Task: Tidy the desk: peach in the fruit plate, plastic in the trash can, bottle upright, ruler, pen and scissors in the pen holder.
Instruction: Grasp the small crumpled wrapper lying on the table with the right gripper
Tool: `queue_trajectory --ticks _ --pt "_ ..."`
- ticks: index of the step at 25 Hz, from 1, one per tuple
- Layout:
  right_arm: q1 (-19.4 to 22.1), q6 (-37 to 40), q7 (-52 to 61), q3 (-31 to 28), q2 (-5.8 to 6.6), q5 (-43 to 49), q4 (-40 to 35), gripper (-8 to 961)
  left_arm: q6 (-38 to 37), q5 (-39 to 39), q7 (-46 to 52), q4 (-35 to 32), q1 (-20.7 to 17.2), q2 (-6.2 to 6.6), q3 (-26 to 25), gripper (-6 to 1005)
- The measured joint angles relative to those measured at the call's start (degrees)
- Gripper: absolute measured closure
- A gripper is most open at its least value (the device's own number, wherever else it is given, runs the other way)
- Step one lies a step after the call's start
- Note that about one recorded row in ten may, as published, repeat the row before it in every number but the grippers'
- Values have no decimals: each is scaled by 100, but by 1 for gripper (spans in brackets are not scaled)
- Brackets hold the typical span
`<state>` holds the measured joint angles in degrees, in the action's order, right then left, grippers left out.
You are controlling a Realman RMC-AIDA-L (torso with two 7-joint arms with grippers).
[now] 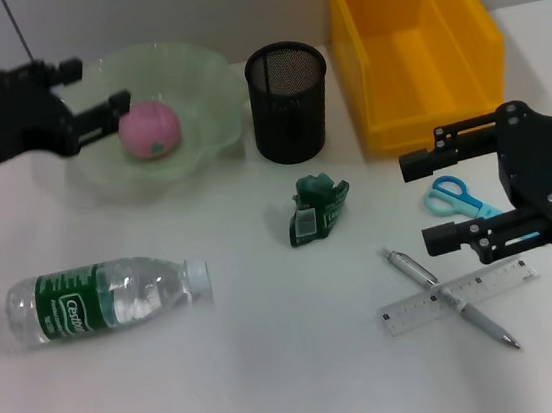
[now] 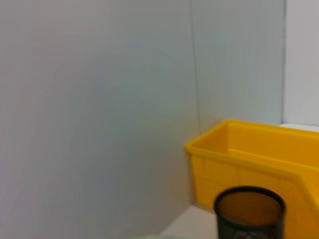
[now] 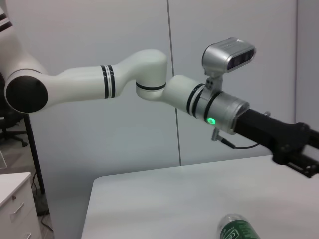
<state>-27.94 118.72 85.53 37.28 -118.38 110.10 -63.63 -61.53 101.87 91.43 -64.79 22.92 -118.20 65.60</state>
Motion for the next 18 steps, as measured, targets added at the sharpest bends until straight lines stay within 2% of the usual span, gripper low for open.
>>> queue_trajectory --ticks 4,11,18 --pt "-19 47 131 -30 54 0 -84 253 -739 12 -258 135 -144 -1 -298 328" --pt "-45 222 190 -223 72 0 -166 253 -1360 14 -830 149 -376 12 -405 331" --pt "-30 150 210 -240 71 0 -136 253 -2124 32 -1191 402 -294 36 -879 335"
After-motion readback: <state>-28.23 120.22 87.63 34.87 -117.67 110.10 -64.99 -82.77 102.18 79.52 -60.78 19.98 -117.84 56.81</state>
